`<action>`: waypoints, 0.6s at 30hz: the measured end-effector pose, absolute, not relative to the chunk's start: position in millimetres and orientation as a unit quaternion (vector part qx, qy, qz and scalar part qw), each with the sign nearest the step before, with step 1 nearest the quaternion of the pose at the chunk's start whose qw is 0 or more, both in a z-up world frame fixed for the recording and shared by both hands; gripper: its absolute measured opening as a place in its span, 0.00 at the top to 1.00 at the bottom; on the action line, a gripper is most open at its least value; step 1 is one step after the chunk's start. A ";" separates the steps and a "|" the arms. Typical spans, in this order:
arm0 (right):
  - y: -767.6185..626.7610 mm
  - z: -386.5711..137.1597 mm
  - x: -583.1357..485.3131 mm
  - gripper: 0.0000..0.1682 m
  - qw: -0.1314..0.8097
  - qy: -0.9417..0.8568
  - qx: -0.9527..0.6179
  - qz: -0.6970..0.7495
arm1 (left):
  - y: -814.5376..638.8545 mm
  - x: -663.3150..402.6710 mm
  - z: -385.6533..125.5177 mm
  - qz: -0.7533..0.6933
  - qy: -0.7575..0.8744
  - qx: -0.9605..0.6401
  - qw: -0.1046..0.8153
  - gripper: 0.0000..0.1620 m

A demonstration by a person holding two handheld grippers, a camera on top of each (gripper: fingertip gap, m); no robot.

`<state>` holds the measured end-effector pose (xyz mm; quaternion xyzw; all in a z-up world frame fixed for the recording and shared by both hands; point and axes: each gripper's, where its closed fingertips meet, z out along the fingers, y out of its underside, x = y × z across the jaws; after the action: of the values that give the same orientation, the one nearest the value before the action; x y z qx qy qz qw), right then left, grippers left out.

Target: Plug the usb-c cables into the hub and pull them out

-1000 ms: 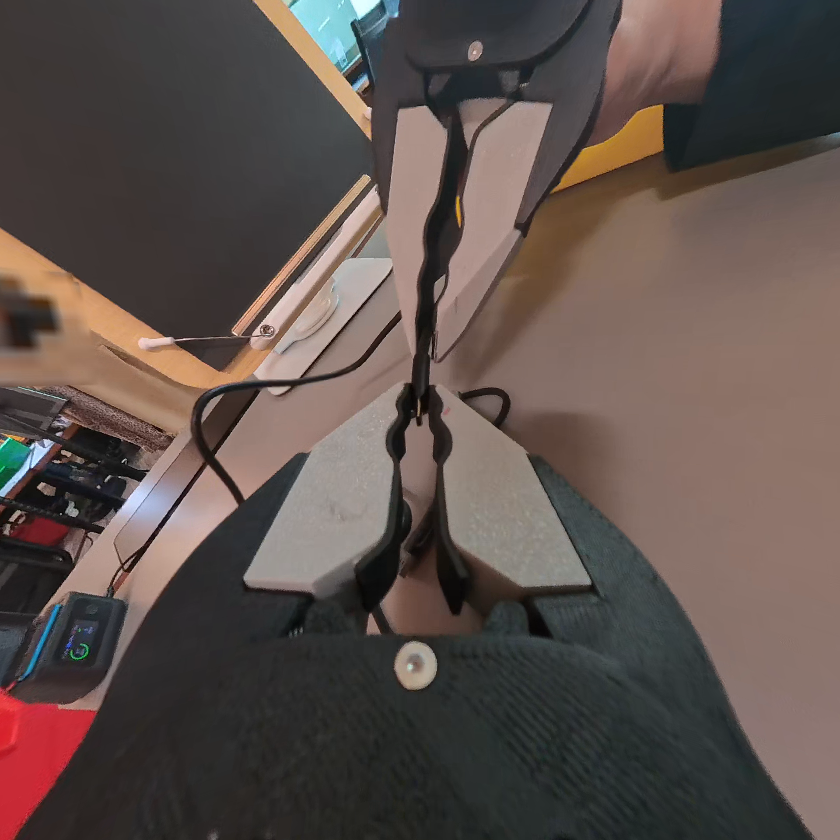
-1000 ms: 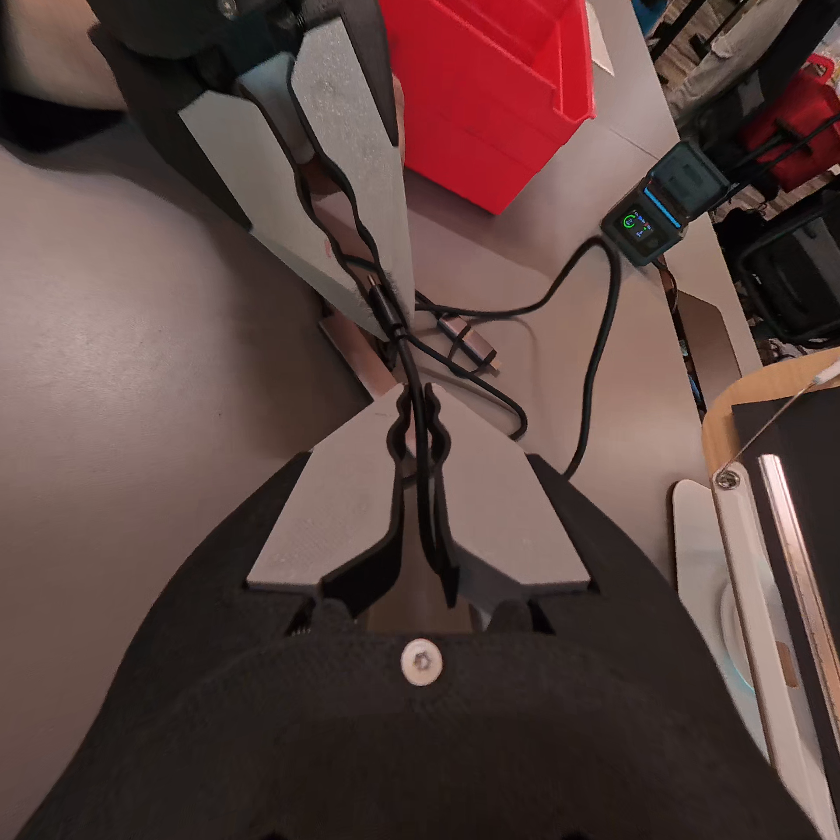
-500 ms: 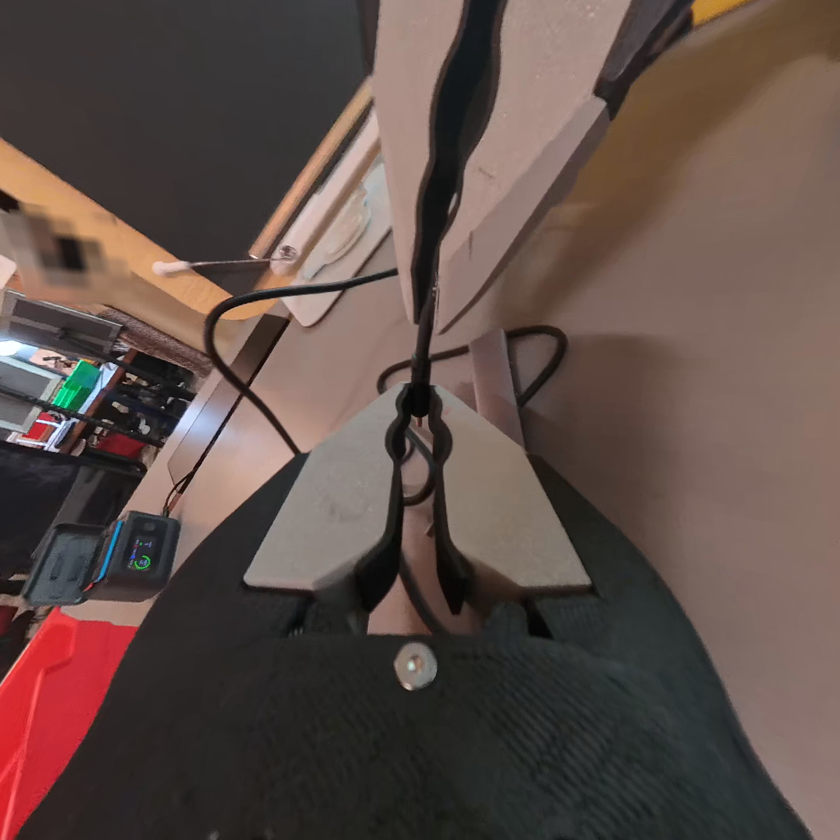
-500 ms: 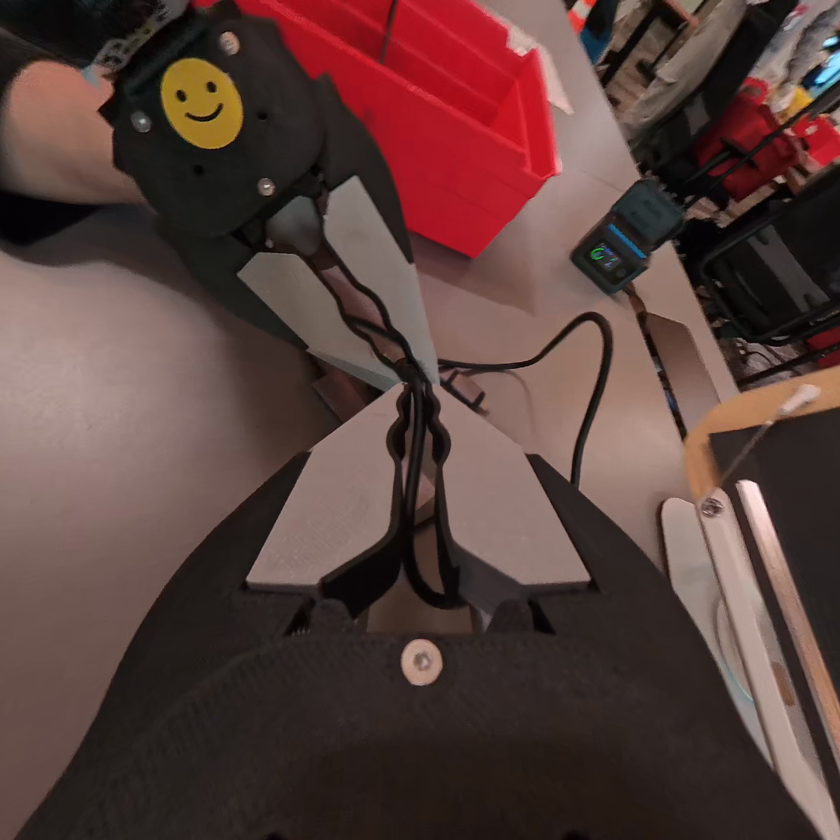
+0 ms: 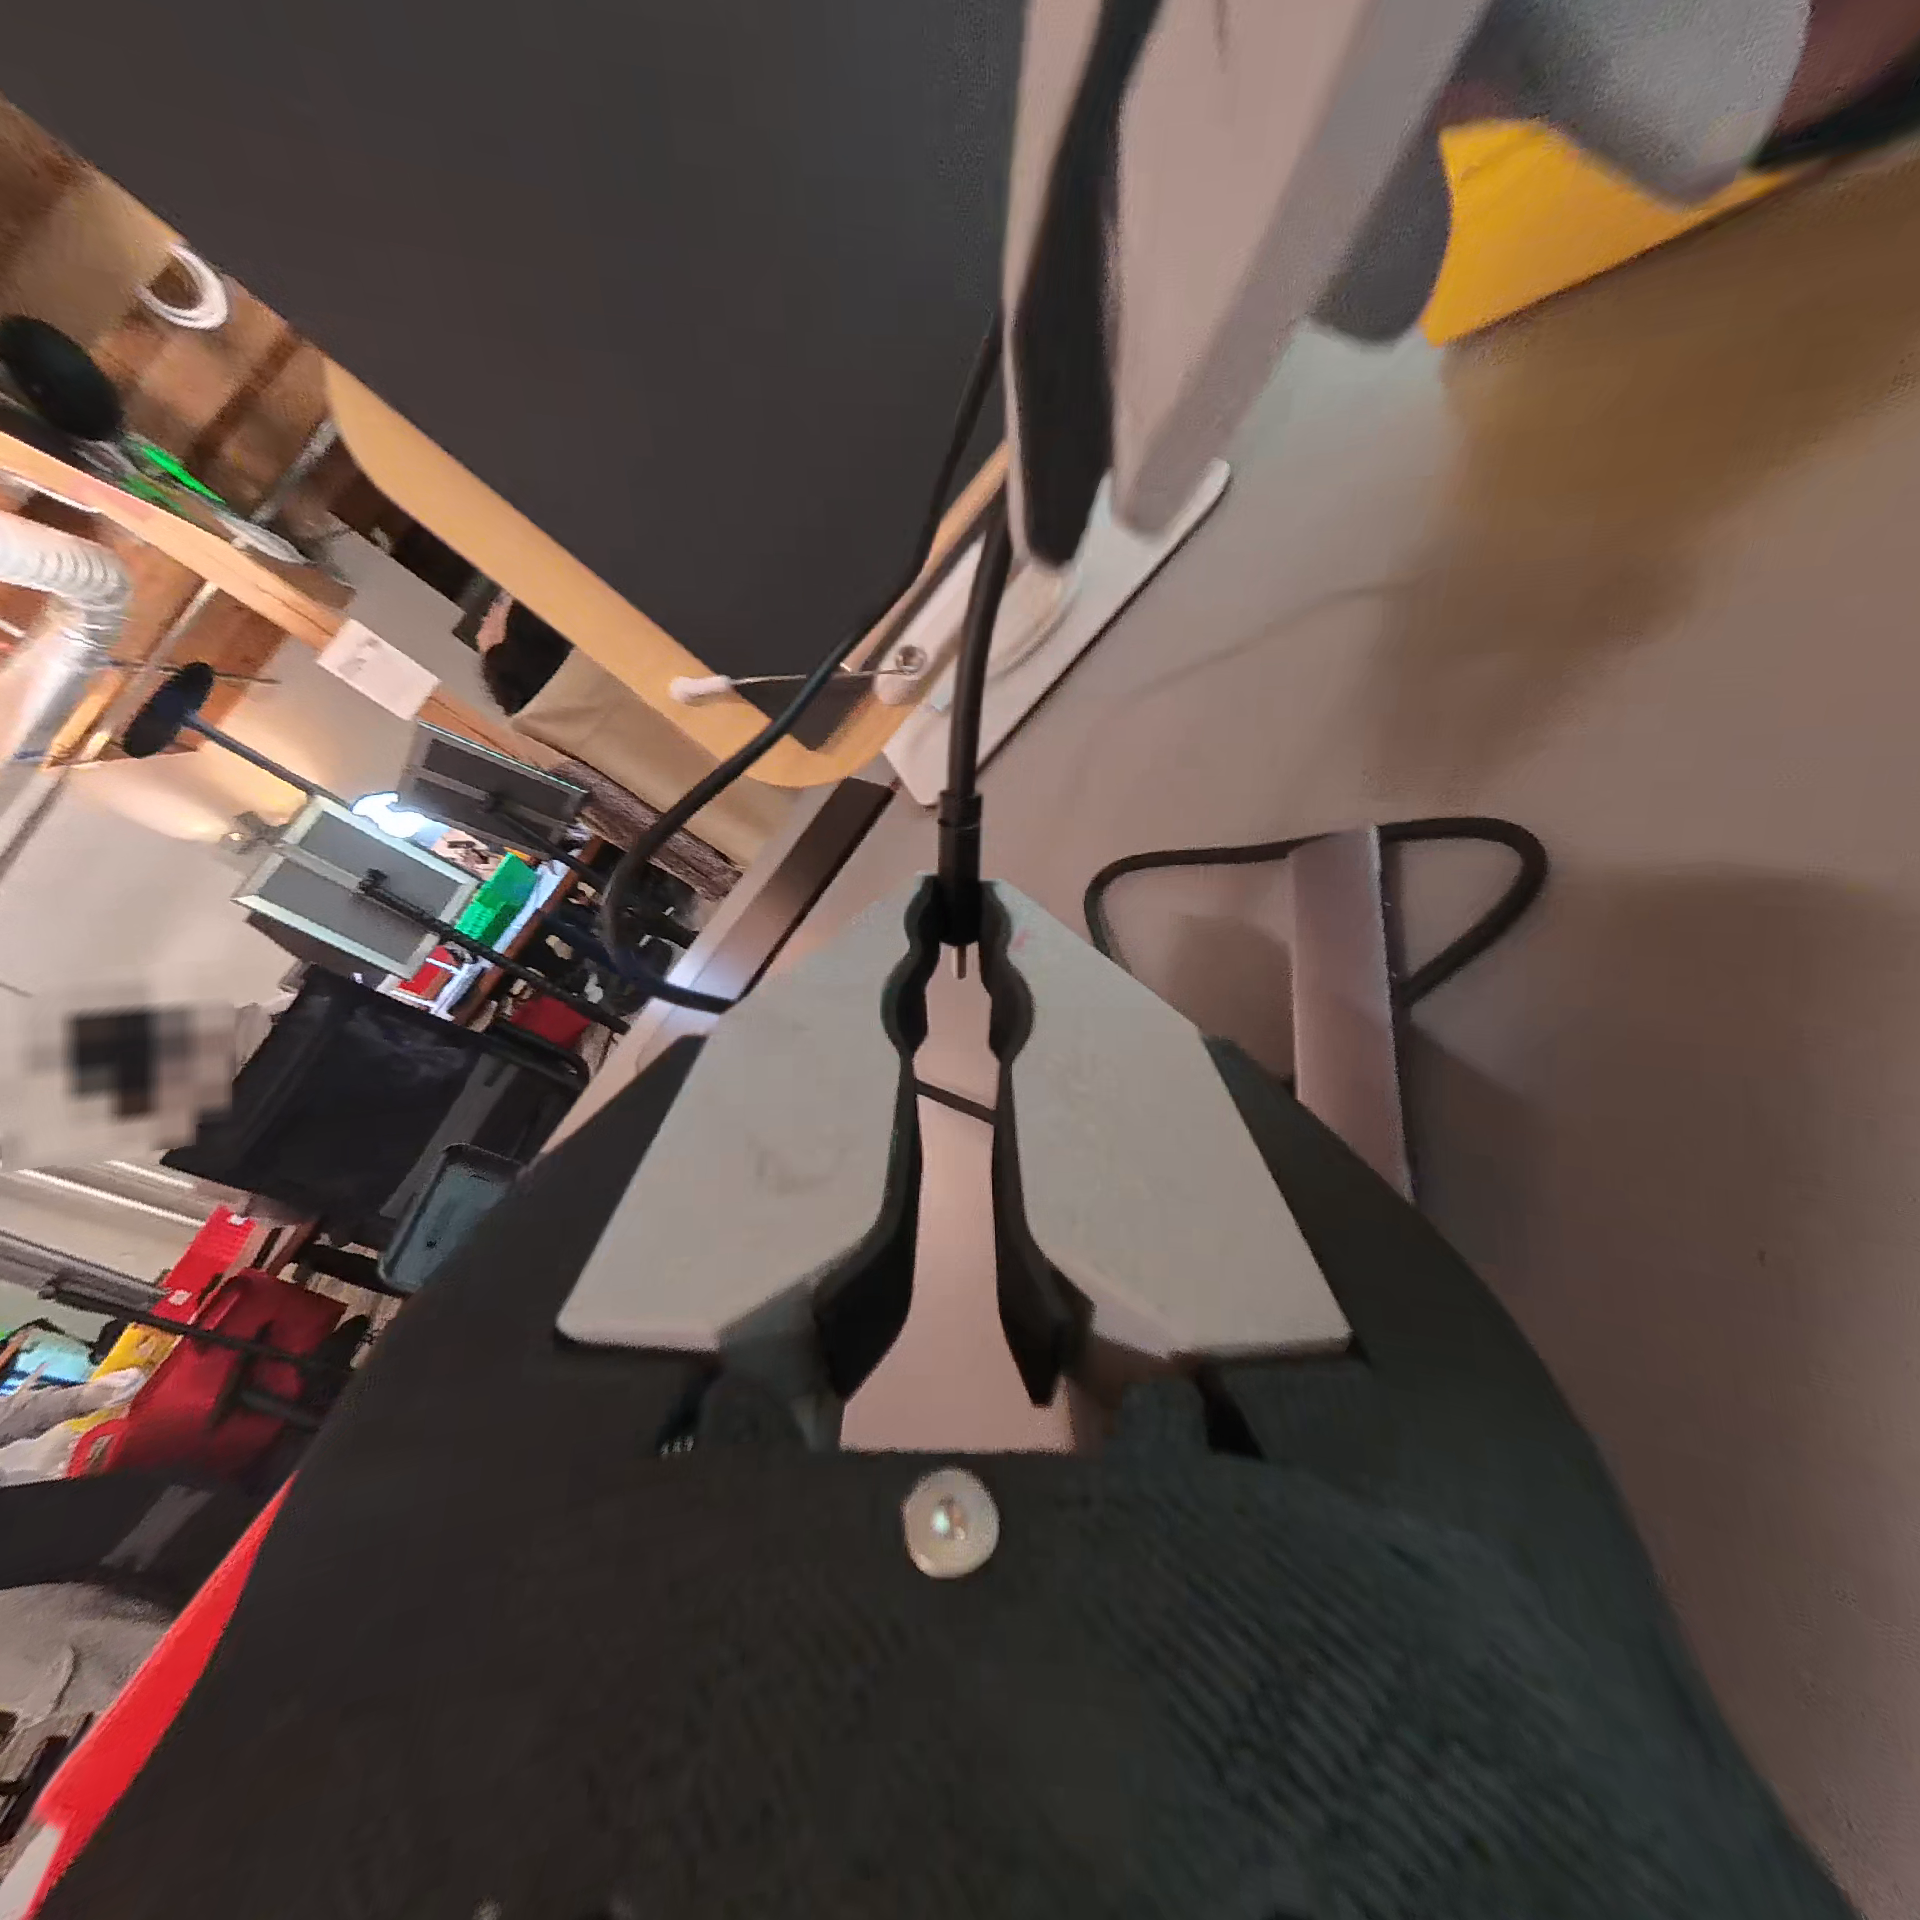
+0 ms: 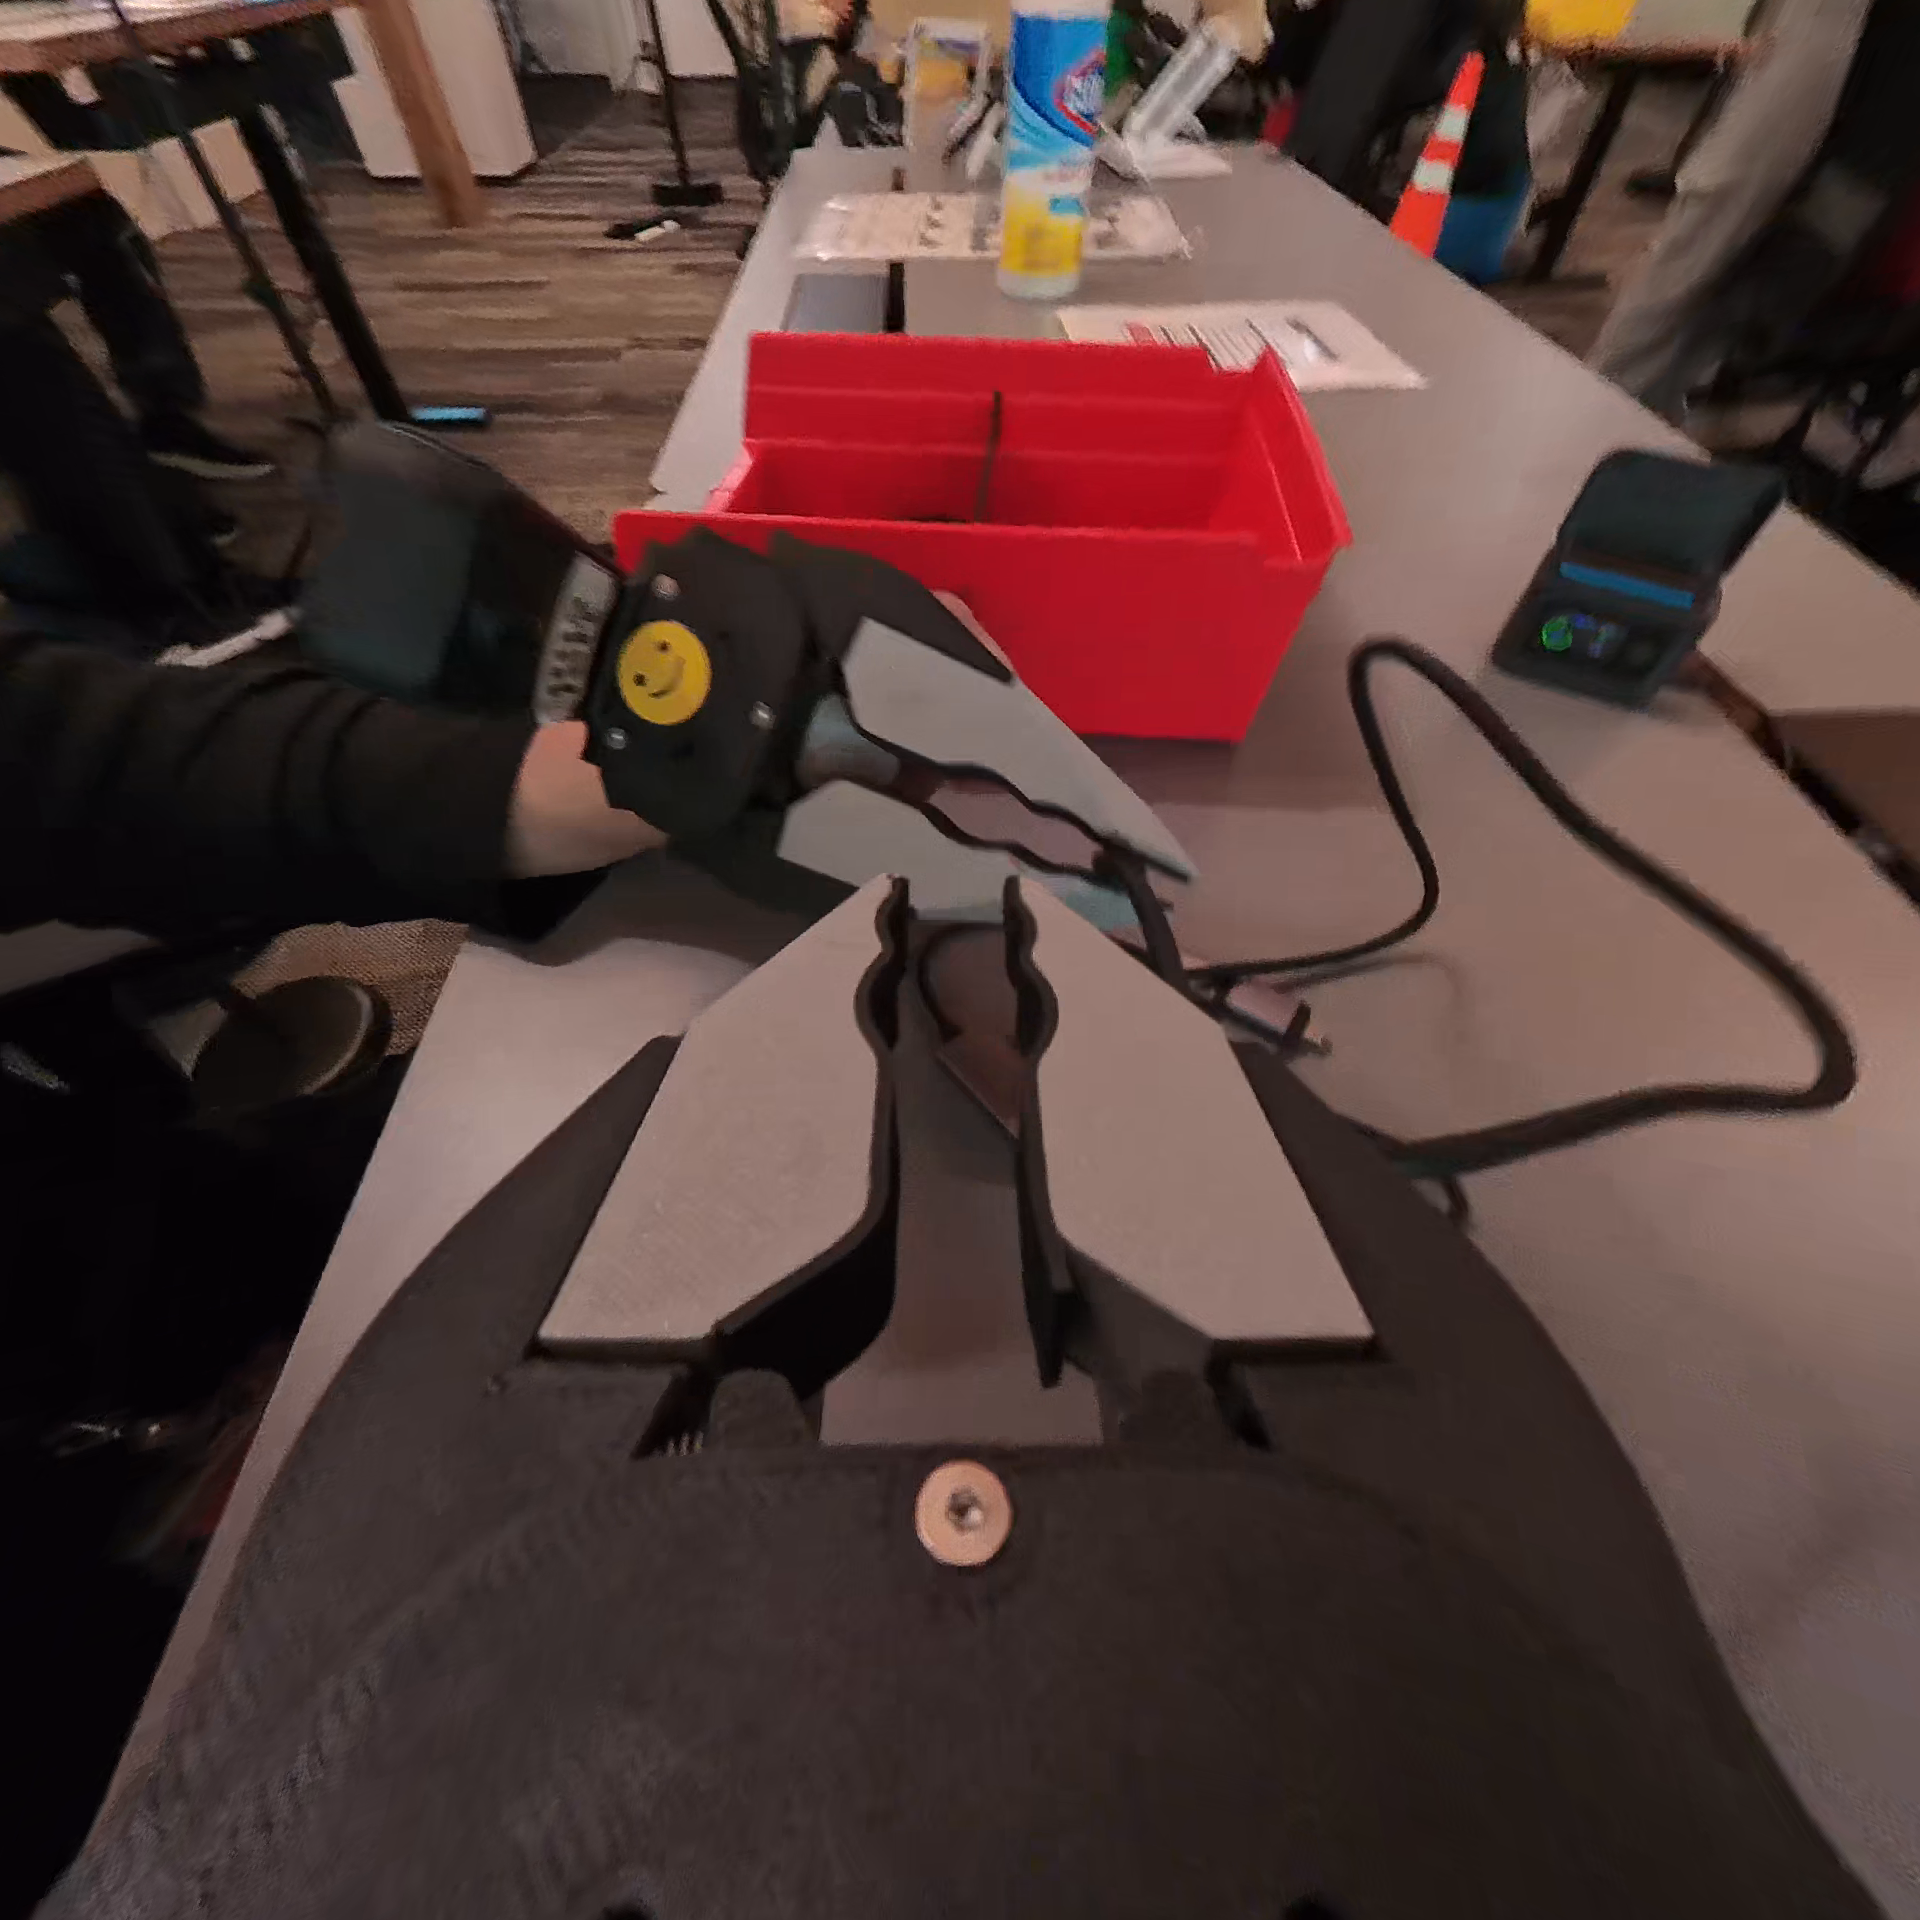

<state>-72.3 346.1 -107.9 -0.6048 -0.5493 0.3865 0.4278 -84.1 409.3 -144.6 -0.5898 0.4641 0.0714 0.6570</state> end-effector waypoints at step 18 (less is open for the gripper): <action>381.1 -121.1 -86.0 0.94 0.420 -0.401 -0.672 0.461 | 401.0 -73.9 -133.9 0.098 0.474 -0.549 0.682 0.97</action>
<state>-86.0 381.1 -121.1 -0.6716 -0.4007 0.4608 0.4195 -73.9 401.0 -133.9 -0.5491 0.4736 0.0977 0.6817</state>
